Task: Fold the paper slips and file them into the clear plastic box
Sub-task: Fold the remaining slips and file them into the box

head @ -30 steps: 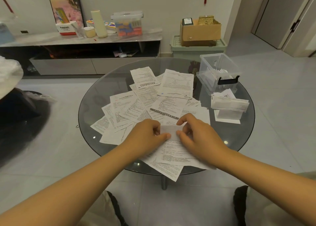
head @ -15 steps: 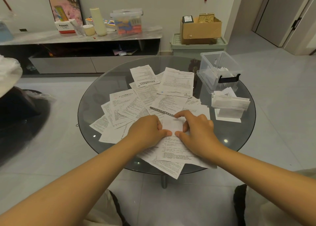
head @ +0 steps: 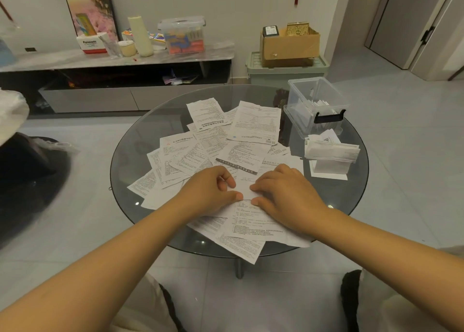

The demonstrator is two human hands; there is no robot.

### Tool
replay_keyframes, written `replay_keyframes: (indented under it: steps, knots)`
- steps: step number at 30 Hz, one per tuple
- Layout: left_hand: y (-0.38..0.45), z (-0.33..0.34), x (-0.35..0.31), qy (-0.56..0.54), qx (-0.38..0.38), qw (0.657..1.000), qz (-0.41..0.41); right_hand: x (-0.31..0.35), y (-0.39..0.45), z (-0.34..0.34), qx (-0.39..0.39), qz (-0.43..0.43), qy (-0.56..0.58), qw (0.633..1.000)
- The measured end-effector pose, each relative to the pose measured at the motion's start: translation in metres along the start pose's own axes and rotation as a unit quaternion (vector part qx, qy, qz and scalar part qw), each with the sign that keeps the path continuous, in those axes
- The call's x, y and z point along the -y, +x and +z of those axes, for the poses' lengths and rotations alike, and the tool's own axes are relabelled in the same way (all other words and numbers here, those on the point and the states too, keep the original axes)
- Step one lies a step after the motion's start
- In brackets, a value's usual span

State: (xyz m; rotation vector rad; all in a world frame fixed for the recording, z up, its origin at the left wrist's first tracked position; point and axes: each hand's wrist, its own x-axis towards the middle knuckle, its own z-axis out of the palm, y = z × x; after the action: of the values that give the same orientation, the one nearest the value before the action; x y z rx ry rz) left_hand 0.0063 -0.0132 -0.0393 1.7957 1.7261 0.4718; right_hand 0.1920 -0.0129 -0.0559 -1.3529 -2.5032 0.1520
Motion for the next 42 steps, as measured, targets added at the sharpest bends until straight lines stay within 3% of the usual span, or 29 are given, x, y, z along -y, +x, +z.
replay_keyframes:
  steps: [5,9,13,25,34,42]
  knots:
    - [-0.002,0.002,-0.004,-0.011,-0.032,0.999,0.017,0.002,0.0,-0.002,-0.01,-0.066,-0.086,0.994]
    - [-0.004,0.004,-0.012,-0.029,-0.05,0.997,0.06,-0.002,0.001,-0.011,-0.052,-0.045,-0.067,0.995]
    - [-0.004,0.007,-0.02,-0.008,-0.044,0.994,0.104,-0.015,-0.007,-0.016,-0.163,-0.054,-0.06,0.983]
    - [0.006,0.023,-0.033,0.011,-0.013,0.99,0.143,-0.068,-0.05,-0.033,-0.241,-0.011,-0.136,0.961]
    - [0.014,0.032,-0.037,0.022,-0.008,0.989,0.145,-0.093,-0.049,-0.027,-0.214,0.035,-0.164,0.962]
    - [0.012,0.031,-0.039,0.033,-0.006,0.988,0.149,-0.099,-0.049,-0.018,-0.139,0.087,-0.206,0.965]
